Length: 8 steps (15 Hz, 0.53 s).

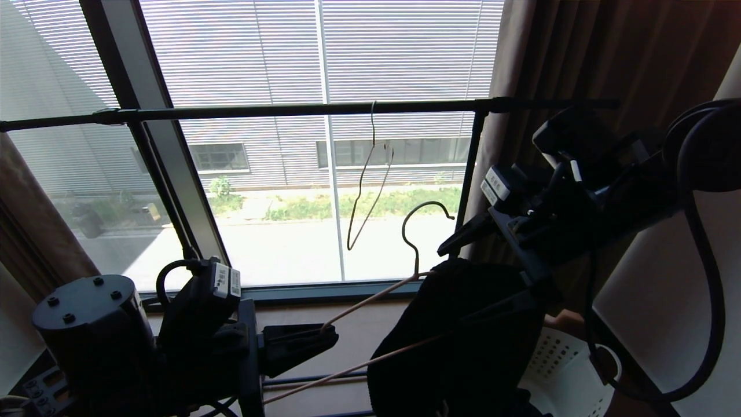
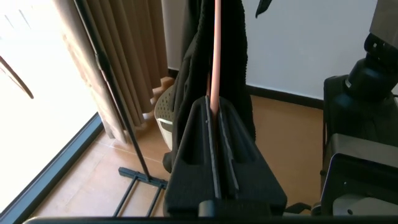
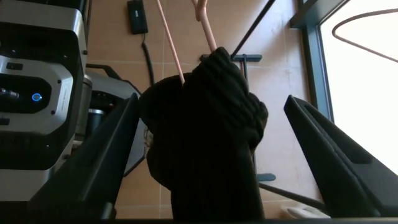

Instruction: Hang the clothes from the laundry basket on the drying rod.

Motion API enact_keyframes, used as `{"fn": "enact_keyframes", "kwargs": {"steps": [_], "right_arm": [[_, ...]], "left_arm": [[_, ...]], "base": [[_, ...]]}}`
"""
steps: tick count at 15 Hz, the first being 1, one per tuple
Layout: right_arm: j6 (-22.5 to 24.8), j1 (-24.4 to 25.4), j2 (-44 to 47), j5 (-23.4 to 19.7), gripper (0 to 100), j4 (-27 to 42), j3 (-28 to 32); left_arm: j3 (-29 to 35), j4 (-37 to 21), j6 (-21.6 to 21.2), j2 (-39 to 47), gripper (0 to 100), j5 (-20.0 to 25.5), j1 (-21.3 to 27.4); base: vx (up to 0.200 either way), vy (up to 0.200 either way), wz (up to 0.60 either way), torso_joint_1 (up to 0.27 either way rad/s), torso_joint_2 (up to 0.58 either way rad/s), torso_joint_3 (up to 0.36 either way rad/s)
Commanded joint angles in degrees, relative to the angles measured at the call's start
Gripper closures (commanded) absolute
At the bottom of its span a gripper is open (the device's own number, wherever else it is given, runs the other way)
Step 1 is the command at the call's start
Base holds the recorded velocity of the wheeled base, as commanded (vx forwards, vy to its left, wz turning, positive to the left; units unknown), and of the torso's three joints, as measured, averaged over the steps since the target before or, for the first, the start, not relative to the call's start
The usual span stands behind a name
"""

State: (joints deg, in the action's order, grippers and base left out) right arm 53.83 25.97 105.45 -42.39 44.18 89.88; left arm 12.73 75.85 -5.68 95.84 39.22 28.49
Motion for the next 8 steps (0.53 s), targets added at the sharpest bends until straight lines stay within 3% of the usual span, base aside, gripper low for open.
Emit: {"fn": "enact_keyframes", "kwargs": {"steps": [1,8], "right_arm": [[-0.04,0.05,1.87,-0.06,0,0.03,0.56],[-0.48,0.05,3.54,-0.33,0,0.03,1.88]], "left_arm": [[-0.16,1.41,0.06,1.19,100,-0.02,-0.01],[-0.51,2.72,0.06,1.19,100,-0.02,-0.1]], "base": [[0.0,0.0,0.0,0.0,0.0,0.0],[0.0,0.0,0.0,0.0,0.0,0.0]]}}
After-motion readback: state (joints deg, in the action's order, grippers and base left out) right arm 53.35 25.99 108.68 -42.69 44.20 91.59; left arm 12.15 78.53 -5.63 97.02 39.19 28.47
